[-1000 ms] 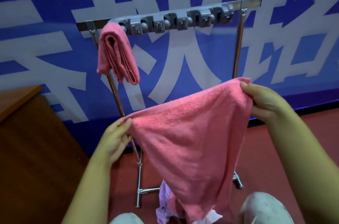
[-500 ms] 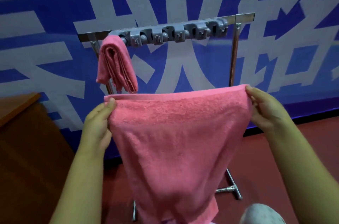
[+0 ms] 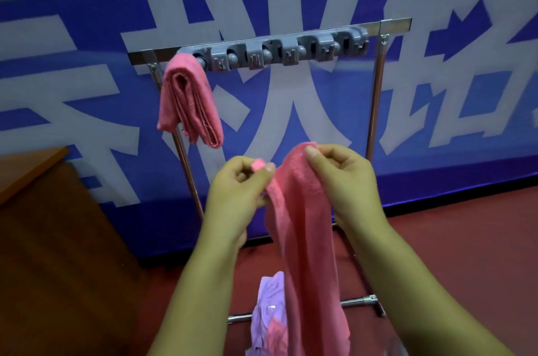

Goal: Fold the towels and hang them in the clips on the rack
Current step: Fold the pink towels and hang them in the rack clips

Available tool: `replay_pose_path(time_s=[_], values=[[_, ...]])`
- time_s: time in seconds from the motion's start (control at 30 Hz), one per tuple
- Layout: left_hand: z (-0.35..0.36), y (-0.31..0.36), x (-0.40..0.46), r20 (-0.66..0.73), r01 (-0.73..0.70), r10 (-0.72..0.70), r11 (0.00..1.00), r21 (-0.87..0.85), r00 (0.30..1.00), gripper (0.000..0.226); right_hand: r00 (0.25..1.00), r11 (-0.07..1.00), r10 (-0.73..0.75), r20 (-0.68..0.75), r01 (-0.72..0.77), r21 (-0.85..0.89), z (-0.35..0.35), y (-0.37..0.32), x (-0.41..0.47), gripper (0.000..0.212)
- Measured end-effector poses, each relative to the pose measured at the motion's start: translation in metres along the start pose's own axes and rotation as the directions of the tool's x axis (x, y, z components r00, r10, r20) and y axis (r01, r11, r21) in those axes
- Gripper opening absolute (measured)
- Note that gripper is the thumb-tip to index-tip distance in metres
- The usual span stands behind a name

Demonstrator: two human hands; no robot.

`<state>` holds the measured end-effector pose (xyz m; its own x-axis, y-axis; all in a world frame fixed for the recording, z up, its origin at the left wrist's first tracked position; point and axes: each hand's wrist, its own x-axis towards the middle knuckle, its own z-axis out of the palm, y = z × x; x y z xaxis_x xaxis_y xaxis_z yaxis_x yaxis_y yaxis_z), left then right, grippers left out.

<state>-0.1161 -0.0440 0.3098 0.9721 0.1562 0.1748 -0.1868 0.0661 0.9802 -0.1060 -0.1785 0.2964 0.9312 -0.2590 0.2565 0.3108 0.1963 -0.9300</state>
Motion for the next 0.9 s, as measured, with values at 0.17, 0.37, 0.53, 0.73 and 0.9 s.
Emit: replay_pose_path(time_s=[0.17,0.37,0.53,0.73,0.9], values=[[0.014,0.0,-0.015,0.005,-0.053,0.053,0.992,0.111,0.999,0.012,0.992,0.991,-0.107,0.07,0.112,-0.071,0.009,-0.011,-0.024,0.016],[0.015,0.004,-0.029,0.009,-0.091,0.09,0.989,0.117,0.996,0.004,0.99,0.987,-0.121,0.077,0.128,-0.096,0.004,-0.016,-0.031,0.013],[0.014,0.007,-0.036,0.067,-0.158,0.147,0.964,0.212,0.987,0.017,0.981,0.972,-0.153,0.123,0.171,-0.16,0.001,-0.018,-0.036,0.013],[0.008,0.009,-0.04,0.104,-0.182,0.164,0.961,0.21,0.981,0.021,0.965,0.965,-0.186,0.185,0.214,-0.15,-0.003,-0.018,-0.039,0.015],[0.005,0.008,-0.039,0.039,-0.177,0.173,0.972,0.156,0.984,0.019,0.935,0.97,-0.168,0.311,0.214,-0.117,-0.004,-0.018,-0.039,0.025]])
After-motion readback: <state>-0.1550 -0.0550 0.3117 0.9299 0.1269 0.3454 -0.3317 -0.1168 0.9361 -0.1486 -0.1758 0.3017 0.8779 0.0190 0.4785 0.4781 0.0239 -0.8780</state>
